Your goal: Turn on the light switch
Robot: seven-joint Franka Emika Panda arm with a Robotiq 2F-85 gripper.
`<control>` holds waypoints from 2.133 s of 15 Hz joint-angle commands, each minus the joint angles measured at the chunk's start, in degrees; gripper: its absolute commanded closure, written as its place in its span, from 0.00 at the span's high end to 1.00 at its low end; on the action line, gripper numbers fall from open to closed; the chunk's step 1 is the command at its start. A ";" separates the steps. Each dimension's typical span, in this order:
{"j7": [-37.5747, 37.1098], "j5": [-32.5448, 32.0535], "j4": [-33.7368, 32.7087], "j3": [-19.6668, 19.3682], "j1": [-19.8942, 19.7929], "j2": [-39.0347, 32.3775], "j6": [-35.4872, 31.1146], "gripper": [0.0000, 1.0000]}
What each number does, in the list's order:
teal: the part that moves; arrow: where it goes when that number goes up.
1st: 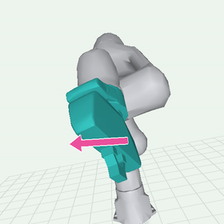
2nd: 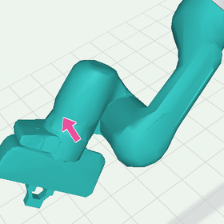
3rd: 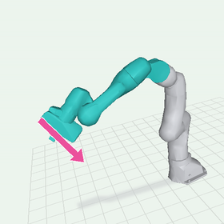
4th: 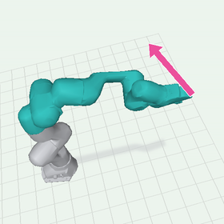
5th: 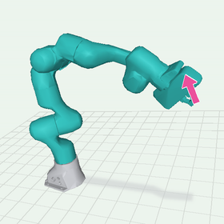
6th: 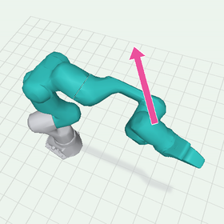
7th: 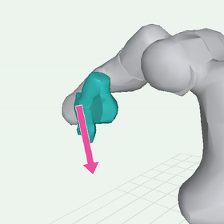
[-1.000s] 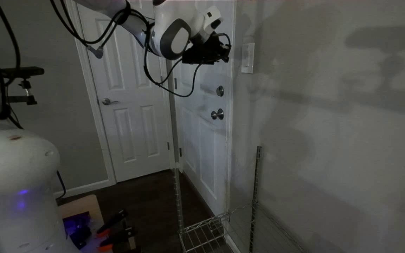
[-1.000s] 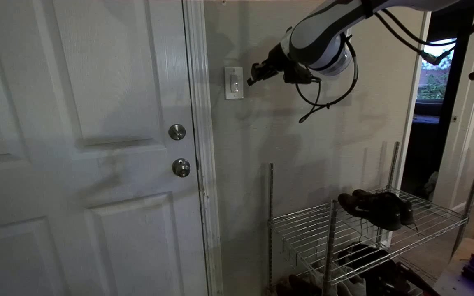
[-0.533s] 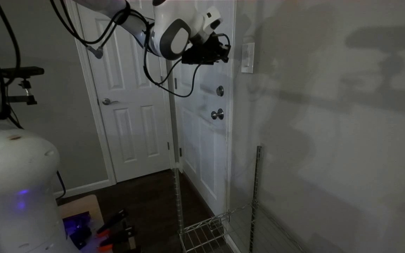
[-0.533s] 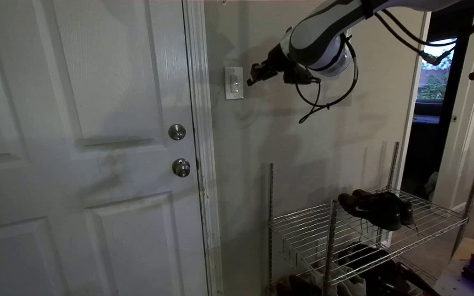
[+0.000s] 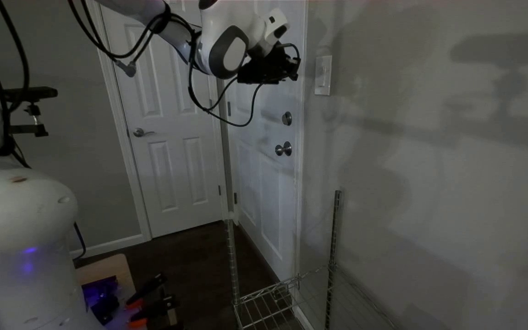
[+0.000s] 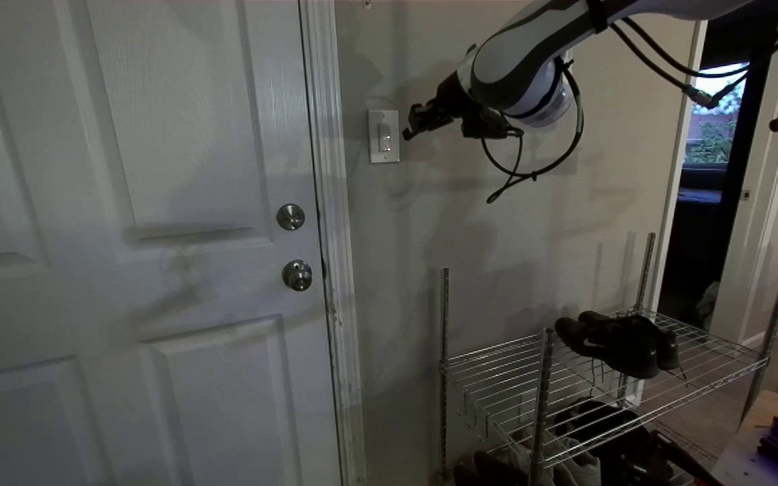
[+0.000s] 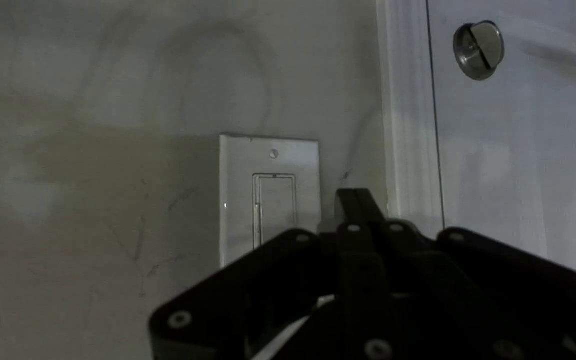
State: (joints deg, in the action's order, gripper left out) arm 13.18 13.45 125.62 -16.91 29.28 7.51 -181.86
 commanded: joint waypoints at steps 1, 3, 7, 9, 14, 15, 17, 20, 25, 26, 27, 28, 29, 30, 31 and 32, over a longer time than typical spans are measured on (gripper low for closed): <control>-1.62 -0.73 -2.55 0.82 -1.01 -3.23 -2.04 0.00; -1.67 -0.63 -4.46 0.66 -0.77 -4.91 -2.11 0.00; -1.80 -0.86 -8.58 0.10 -0.66 -8.46 -2.65 0.00; -1.84 -0.80 -10.65 -0.39 -0.50 -10.18 -2.76 0.00; -5.21 -3.75 -15.40 1.95 -5.11 -14.26 -2.41 0.00; -6.03 -4.44 -16.07 2.42 -6.15 -14.91 -2.48 0.00; -6.35 -4.51 -17.43 0.84 -5.37 -16.12 -2.63 0.00; -6.85 -4.14 -18.93 -0.63 -3.97 -17.10 -2.74 0.00; -7.28 -3.13 -19.42 -1.54 -2.69 -17.18 -3.54 0.00; -7.52 -2.90 -19.33 -1.50 -2.56 -17.00 -3.48 0.00; -7.52 -2.60 -19.20 -1.15 -2.60 -16.79 -3.87 0.00; -7.73 -2.62 -19.21 -1.25 -2.48 -16.85 -4.34 0.00; -7.81 -2.50 -19.24 -1.10 -2.45 -16.78 -4.70 0.00; -8.02 -2.52 -19.54 -1.19 -2.21 -16.90 -5.51 0.00; -8.27 -2.49 -19.83 -1.26 -1.91 -16.97 -5.84 0.00; -8.36 -2.51 -20.14 -1.34 -1.67 -17.05 -6.10 0.00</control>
State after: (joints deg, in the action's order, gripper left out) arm 6.17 10.45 106.72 -17.78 26.69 -8.76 -185.81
